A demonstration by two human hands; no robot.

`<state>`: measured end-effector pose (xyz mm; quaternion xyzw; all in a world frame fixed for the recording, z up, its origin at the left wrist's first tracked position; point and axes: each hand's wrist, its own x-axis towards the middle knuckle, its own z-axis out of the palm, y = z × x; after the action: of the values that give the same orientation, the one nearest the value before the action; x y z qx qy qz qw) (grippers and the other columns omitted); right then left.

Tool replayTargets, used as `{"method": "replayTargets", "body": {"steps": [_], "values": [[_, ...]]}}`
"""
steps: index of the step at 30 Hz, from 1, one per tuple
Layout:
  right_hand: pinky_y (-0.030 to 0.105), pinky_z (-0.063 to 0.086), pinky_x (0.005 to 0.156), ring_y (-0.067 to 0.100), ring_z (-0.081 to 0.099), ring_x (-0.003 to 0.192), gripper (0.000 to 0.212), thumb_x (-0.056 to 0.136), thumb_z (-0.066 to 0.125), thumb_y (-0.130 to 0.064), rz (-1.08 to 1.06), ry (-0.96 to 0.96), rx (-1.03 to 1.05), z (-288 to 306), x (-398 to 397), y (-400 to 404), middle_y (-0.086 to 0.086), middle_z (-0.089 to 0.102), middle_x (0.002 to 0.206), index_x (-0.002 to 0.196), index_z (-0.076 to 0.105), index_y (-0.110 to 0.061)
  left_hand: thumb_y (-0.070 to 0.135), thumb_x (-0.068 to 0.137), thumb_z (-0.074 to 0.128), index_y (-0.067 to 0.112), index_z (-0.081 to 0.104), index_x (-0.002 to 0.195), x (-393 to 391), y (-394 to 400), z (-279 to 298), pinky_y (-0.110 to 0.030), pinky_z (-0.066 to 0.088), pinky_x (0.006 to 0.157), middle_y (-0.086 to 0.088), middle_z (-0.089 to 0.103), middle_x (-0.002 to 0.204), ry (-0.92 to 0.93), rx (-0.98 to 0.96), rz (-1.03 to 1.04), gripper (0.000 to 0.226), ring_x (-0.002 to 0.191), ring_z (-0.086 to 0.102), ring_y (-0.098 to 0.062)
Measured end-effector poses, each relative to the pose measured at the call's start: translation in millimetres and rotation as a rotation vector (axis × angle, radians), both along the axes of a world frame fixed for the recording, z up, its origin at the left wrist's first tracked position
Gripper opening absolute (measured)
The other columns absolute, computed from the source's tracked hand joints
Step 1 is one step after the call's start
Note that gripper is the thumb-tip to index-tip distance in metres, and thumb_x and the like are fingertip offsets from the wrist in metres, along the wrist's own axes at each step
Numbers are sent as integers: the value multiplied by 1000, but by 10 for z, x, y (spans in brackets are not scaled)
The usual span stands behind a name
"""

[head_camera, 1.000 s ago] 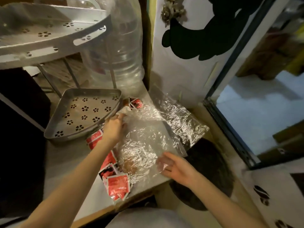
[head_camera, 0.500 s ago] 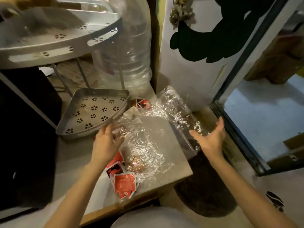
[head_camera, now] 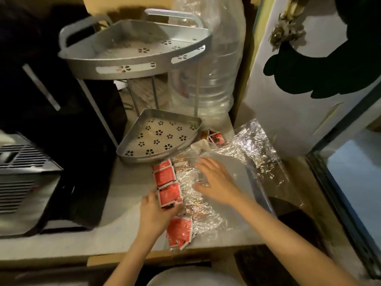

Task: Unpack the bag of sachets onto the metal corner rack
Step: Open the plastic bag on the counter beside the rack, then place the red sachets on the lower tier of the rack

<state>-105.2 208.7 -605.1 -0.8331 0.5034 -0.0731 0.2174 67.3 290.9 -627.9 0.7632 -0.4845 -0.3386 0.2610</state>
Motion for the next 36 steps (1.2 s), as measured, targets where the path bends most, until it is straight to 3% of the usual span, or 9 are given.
{"method": "replayTargets", "body": {"steps": [4,8,14,20,23,27,31,33,36], "values": [[43,-5,116,17,0,145,75,86,51,-47,166,123,-25,-46,245,-278,0,6,158,146,15,-21,51,51,81,21,35,131,-142,125,-61,-35,38,99,-6,41,123,-29,49,-8,97,113,39,-22],[44,-6,115,20,6,145,84,82,55,-51,244,217,-25,-21,462,-456,5,11,157,146,13,-19,34,59,80,19,28,137,-216,159,-108,-32,34,100,-6,37,131,-83,-13,4,95,115,36,-23],[46,22,112,29,31,132,92,68,73,-43,221,271,-80,28,664,-516,13,40,143,140,27,-8,11,60,74,20,39,132,-128,164,-113,-24,43,90,0,48,130,-198,-122,-11,81,104,52,-17],[35,54,82,23,64,93,58,51,86,-23,-56,51,409,75,703,-723,9,68,104,102,61,-10,3,66,72,22,35,135,180,-13,12,-7,43,72,2,45,129,-76,-63,-191,80,96,46,-4],[34,54,87,19,65,91,53,58,84,-18,-107,-96,612,186,614,-786,5,68,100,104,61,-6,5,72,69,31,20,141,349,-159,127,-12,49,64,9,43,127,-9,101,-338,89,94,48,-4],[15,42,41,4,53,44,26,71,76,-30,-160,-210,698,300,466,-804,4,62,70,83,64,-10,3,77,63,30,21,142,470,-396,234,-21,44,92,2,38,143,-68,136,-500,82,117,48,-12],[33,55,65,18,61,69,27,73,72,-8,-333,-328,698,264,339,-830,15,69,92,98,63,-3,5,79,58,22,32,139,481,-534,232,-23,36,100,-4,46,139,-213,-35,-449,68,123,46,-16],[27,55,53,12,63,60,31,72,73,-7,-412,-368,730,256,279,-832,11,67,88,100,59,-4,18,81,62,19,34,138,491,-519,157,-24,37,97,-9,46,136,-235,-32,-279,64,119,47,-20],[22,44,47,11,57,60,37,75,71,-11,-484,-334,747,208,223,-834,4,62,80,107,53,-6,59,75,57,13,32,137,554,-440,48,-41,33,107,-13,32,144,-337,260,-15,81,131,33,-30]]}}
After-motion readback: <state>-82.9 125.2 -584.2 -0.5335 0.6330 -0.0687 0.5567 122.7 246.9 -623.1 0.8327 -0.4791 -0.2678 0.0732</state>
